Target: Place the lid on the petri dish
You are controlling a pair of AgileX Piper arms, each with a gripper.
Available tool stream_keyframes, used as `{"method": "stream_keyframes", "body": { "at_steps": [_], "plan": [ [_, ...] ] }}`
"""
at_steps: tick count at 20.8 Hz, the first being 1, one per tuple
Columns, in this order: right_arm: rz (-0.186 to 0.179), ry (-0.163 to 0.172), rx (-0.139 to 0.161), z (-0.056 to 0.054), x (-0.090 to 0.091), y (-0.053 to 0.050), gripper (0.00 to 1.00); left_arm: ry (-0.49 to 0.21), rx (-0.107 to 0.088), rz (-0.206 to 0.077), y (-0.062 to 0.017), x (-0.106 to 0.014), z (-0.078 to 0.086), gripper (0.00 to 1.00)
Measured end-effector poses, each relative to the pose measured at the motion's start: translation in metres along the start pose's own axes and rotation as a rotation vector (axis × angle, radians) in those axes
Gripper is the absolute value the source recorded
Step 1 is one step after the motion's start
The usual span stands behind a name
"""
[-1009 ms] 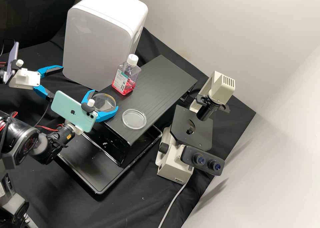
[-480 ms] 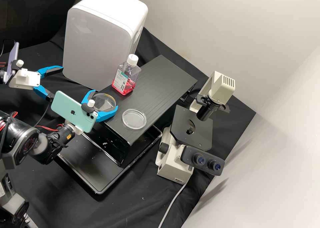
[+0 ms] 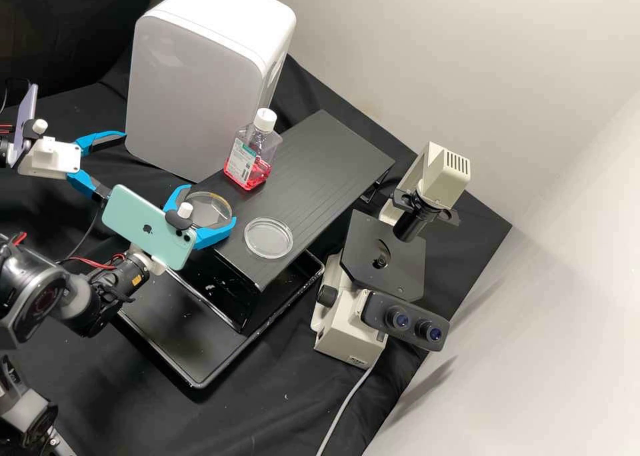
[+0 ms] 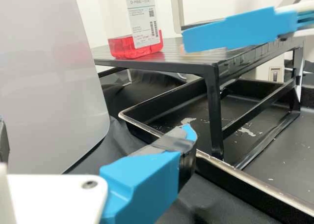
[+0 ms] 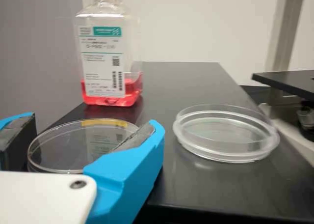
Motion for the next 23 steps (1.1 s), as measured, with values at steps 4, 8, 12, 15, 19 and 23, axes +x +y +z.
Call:
{"method": "stream_keyframes", "body": {
  "at_steps": [4,8,12,15,19,23],
  "plan": [
    [0.045,-0.001,0.008,0.001,-0.005,0.010,0.00,0.001,0.000,0.000,0.0000,0.000,0.000,1.00],
    [0.101,-0.020,0.033,0.007,-0.007,0.024,0.00,0.004,-0.002,0.001,0.0001,0.000,0.000,1.00],
    [0.152,-0.045,0.042,0.016,-0.009,0.037,0.00,0.004,0.000,0.001,0.0001,0.000,0.000,1.00],
    [0.173,-0.077,0.043,0.023,-0.003,0.042,0.00,0.004,0.000,0.001,0.0001,0.000,0.000,1.00],
    [0.189,-0.109,0.042,0.033,0.006,0.045,0.00,0.003,0.004,0.001,0.0000,0.000,0.000,1.00],
    [0.207,-0.117,0.040,0.039,0.014,0.049,0.00,-0.001,0.004,0.001,-0.0001,0.001,0.002,1.00]
  ]
}}
